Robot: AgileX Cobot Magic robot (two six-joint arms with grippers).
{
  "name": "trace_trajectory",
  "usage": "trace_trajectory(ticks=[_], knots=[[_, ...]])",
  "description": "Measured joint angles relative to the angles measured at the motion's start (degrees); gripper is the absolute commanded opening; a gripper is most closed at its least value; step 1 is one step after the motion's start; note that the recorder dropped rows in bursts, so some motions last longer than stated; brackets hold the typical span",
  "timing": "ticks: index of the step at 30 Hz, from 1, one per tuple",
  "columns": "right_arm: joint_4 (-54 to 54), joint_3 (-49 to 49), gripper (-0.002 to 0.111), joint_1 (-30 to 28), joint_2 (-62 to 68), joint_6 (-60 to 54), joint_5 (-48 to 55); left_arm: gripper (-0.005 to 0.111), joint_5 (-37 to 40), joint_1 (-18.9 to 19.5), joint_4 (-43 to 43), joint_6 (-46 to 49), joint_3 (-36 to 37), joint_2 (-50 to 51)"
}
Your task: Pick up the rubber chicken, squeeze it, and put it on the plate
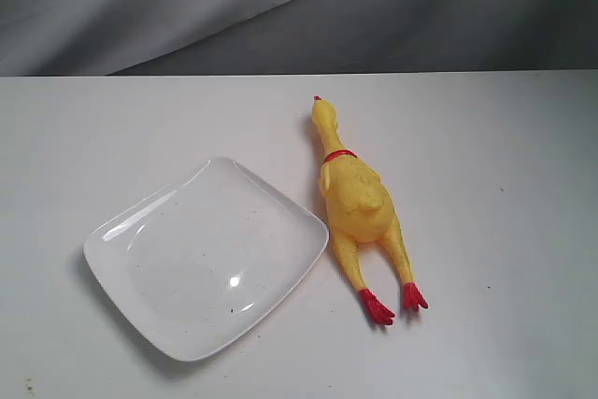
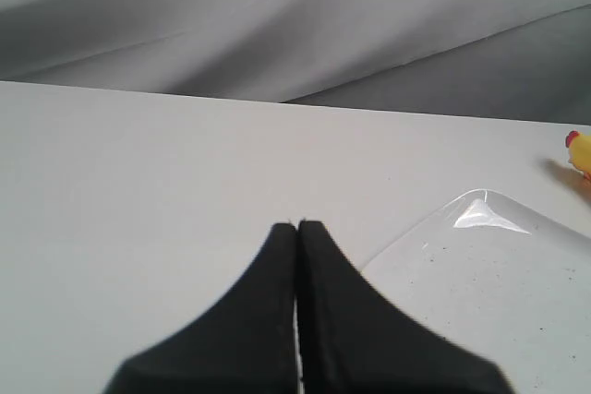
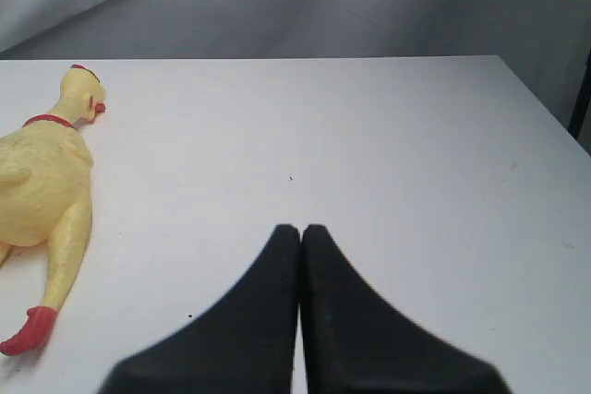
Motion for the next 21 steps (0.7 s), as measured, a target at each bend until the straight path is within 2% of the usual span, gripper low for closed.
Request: trace_trajectory(ticks=[16, 21], knots=[[-0.46, 0.0, 0.0, 0.0, 0.0, -0.14, -0.12, 0.0, 0.0, 0.0, 0.0, 0.0, 0.0, 0.0], [-1.91, 0.0, 0.0, 0.0, 0.0, -0.51, -7.06, 0.0, 0.0, 0.0, 0.0, 0.0, 0.0, 0.0]])
